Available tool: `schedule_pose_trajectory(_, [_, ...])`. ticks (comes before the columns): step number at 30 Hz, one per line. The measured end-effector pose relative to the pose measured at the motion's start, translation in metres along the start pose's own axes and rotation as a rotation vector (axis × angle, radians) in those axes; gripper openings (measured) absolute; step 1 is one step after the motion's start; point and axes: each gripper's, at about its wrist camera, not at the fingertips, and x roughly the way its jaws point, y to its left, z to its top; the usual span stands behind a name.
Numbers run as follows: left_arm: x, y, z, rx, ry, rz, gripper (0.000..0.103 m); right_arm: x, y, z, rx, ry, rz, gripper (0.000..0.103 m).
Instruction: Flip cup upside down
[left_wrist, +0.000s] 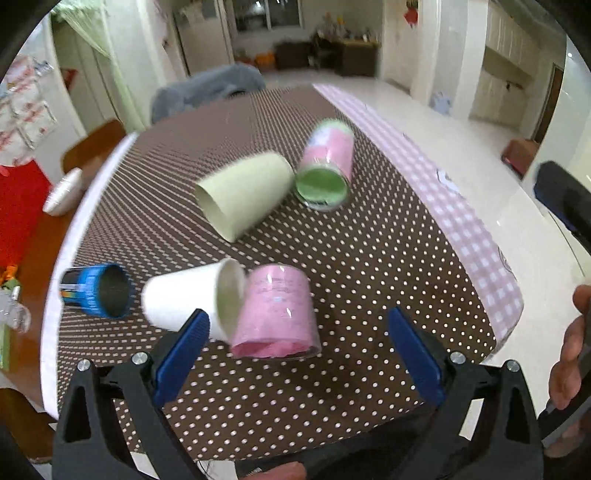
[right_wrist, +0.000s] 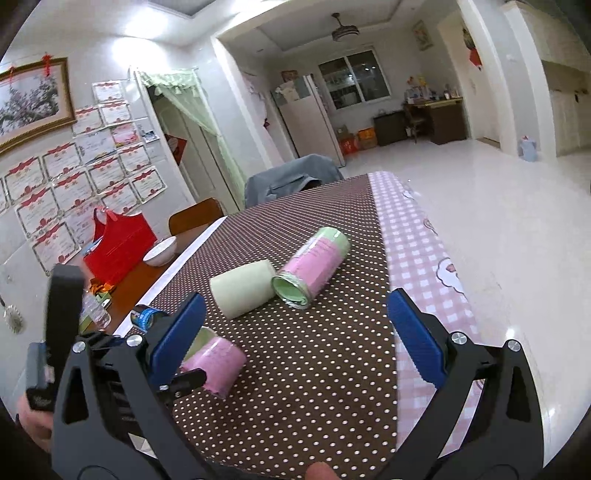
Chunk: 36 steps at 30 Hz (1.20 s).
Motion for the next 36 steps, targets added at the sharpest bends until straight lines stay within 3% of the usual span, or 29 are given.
schedule_pose_trajectory(8, [0.049,-0.001,0.012,0.025,0.173,-0.067,0.095,0.009,-0.024,-0.001,0.047,0.017,-0.014,0.097])
schedule_pose_trajectory(19, [0.076,0.004,0.030,0.042,0.274,-0.096,0.095,0.012,-0.040,-0.001,0.086,0.020,-0.017,0.097])
schedule_pose_trajectory(26, [0.070,-0.002,0.047,0.092,0.259,-0.092,0.095,0.011,-0.039,-0.002,0.084,0.021,-0.014,0.097])
schedule_pose_trajectory(31, [0.090,-0.001,0.056,0.137,0.300,-0.067,0.095,0.012,-0.035,-0.002,0.079,0.026,-0.014,0.097])
schedule_pose_trajectory(36, [0.105,-0.001,0.065,0.170,0.339,-0.088,0.095,0.013,-0.033,-0.003,0.075,0.028,-0.014,0.097])
